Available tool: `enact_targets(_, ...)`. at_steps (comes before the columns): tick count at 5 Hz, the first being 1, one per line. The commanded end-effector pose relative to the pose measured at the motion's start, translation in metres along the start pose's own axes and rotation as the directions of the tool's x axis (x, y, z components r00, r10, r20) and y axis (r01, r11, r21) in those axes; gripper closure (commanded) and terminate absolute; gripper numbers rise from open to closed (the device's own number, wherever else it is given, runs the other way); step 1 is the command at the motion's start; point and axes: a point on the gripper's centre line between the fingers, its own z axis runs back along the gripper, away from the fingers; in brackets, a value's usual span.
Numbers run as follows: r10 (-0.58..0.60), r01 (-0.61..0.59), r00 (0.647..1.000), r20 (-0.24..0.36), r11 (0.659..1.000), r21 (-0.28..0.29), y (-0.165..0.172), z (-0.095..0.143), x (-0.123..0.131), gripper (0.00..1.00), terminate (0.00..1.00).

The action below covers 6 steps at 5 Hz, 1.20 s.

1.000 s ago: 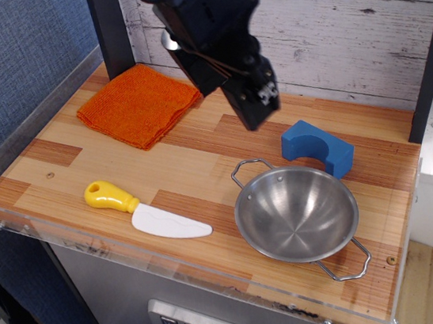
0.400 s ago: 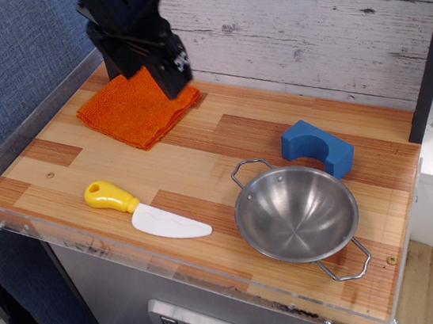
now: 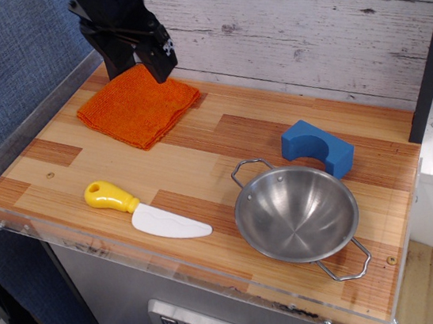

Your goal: Move the orange cloth behind the pot

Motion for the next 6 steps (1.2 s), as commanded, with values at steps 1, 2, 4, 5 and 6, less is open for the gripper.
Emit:
enact_targets(1,0.049,-0.049,0.999,-0.007,0.998,0.048,0.043,-0.019,0.001,0.0,0.0)
enact_targets(2,0.07,-0.068,0.997,-0.034,0.996,0.058,0.06,-0.03,-0.001,0.0,0.0)
enact_targets(4,0.104,-0.097,0.988,-0.118,0.993,0.064,0.068,-0.047,-0.005,0.0,0.0)
enact_targets(5,0.102,-0.097,0.987,-0.121,0.994,0.053,0.066,-0.057,-0.001,0.0,0.0)
enact_targets(6,0.119,-0.114,0.985,-0.124,0.993,0.043,0.06,-0.07,0.002,0.0,0.0)
